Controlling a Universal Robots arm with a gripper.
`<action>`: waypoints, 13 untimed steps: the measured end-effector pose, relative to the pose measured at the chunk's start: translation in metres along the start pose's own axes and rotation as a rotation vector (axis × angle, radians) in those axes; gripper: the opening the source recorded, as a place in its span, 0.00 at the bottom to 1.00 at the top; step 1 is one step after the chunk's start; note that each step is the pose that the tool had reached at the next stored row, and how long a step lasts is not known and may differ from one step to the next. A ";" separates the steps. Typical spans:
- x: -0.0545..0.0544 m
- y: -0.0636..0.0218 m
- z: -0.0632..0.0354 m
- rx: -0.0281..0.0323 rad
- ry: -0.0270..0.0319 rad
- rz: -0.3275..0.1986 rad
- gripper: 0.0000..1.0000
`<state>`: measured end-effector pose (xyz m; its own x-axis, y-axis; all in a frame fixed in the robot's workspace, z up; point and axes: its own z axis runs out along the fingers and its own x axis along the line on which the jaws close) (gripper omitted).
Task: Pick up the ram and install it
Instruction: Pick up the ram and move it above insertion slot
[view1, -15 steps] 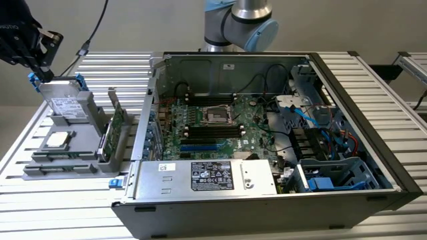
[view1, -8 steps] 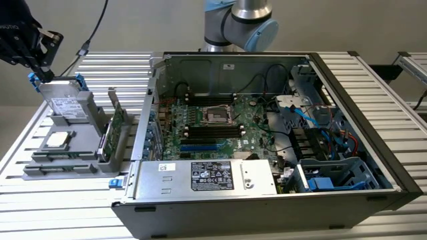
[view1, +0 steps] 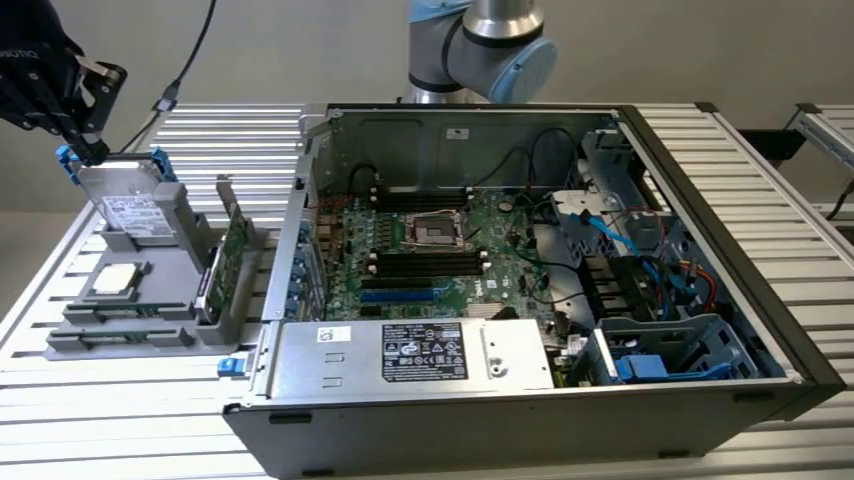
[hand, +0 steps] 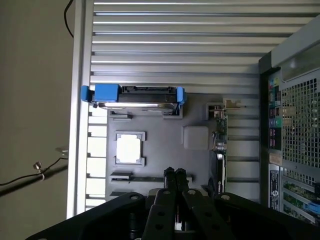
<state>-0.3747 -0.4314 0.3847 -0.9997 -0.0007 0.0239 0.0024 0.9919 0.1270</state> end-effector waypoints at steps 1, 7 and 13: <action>0.000 0.0000 0.0000 0.0000 -0.0002 0.000 0.10; 0.000 0.0000 0.0001 0.0001 -0.0004 0.000 0.10; 0.001 0.0000 0.0003 0.0035 0.0094 -0.080 0.10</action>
<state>-0.3752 -0.4314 0.3844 -0.9964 -0.0812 0.0231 -0.0777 0.9891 0.1254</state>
